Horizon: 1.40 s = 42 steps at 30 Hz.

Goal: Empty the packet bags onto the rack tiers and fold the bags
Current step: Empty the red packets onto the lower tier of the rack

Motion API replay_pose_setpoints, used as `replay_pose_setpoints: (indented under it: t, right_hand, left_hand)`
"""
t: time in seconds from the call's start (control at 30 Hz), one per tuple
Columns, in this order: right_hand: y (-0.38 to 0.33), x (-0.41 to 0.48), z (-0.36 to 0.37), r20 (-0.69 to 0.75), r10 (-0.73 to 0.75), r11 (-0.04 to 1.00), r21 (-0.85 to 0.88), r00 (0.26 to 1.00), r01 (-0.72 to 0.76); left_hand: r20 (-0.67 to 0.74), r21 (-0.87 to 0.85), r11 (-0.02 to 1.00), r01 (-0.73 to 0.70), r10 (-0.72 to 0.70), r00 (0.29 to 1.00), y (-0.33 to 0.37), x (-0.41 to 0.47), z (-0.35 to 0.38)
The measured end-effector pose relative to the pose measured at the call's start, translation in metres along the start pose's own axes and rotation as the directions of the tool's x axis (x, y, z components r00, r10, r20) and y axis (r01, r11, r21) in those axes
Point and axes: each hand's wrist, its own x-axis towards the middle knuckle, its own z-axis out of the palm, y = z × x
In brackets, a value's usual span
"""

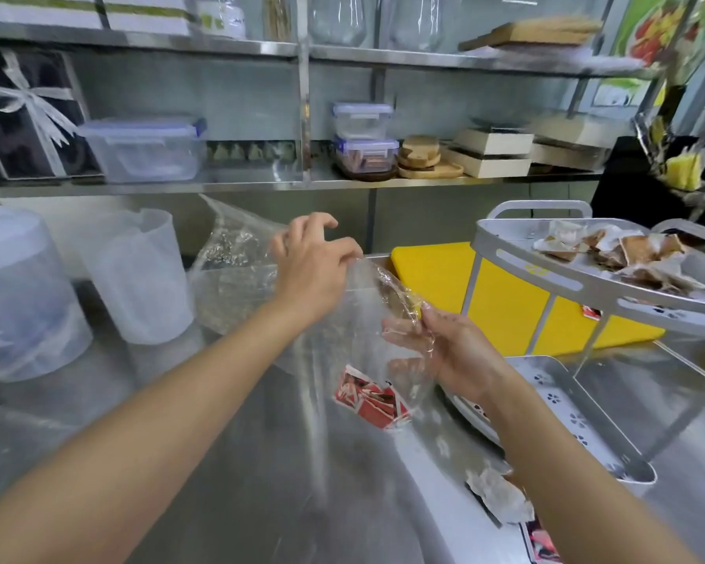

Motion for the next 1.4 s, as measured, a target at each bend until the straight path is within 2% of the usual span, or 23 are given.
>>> replay_pose_setpoints:
  t: [0.17,0.27,0.4,0.57,0.67,0.8,0.9,1.0,1.07,1.17,1.27,1.33,1.4]
  right_hand:
    - [0.026,-0.018,-0.023,0.117,0.04,0.983,0.172,0.992,-0.06]
    - [0.036,-0.032,-0.037,0.117,-0.009,0.954,0.3,0.993,-0.026]
    - [0.043,-0.059,-0.05,0.027,-0.081,0.941,0.331,0.996,0.068]
    - [0.051,-0.088,-0.082,-0.139,-0.044,0.928,0.361,0.989,0.092]
    - [0.054,-0.109,-0.094,-0.295,-0.107,0.852,0.466,0.95,0.241]
    - [0.054,-0.128,-0.111,-0.48,-0.217,0.697,0.534,0.85,0.479]
    - [0.059,-0.131,-0.128,-0.6,-0.206,0.56,0.576,0.773,0.596]
    - [0.054,-0.13,-0.123,-0.672,-0.159,0.462,0.596,0.723,0.656]
    - [0.048,-0.125,-0.118,-0.714,-0.073,0.391,0.622,0.697,0.678]
    - [0.042,-0.116,-0.103,-0.735,0.0,0.326,0.641,0.678,0.695]
    - [0.048,-0.109,-0.1,-0.729,0.066,0.293,0.667,0.682,0.685]
    - [0.049,-0.108,-0.101,-0.748,0.082,0.291,0.65,0.658,0.702]
    - [0.046,-0.11,-0.103,-0.775,0.1,0.358,0.614,0.625,0.704]
  left_hand:
    - [0.129,-0.257,0.959,0.12,-0.088,0.988,0.034,-0.013,0.033]
    - [0.235,-0.483,0.855,0.189,-0.081,0.969,0.058,-0.023,0.051]
    - [0.286,-0.538,0.815,0.215,-0.063,0.956,0.09,-0.04,0.073]
    - [0.346,-0.64,0.743,0.195,0.053,0.937,0.122,-0.067,0.094]
    - [0.422,-0.649,0.74,0.179,0.153,0.894,0.14,-0.083,0.106]
    - [0.539,-0.551,0.833,0.046,0.314,0.781,0.156,-0.111,0.124]
    - [0.633,-0.467,0.884,0.002,0.333,0.699,0.16,-0.137,0.134]
    - [0.733,-0.4,0.916,0.027,0.303,0.609,0.162,-0.164,0.141]
    - [0.745,-0.349,0.935,0.06,0.237,0.624,0.166,-0.178,0.143]
    - [0.684,-0.286,0.95,0.129,0.108,0.721,0.177,-0.181,0.146]
    - [0.606,-0.356,0.894,0.272,0.0,0.795,0.181,-0.168,0.151]
    - [0.6,-0.411,0.871,0.269,0.037,0.799,0.174,-0.155,0.156]
    - [0.604,-0.36,0.923,0.138,0.118,0.788,0.163,-0.144,0.157]
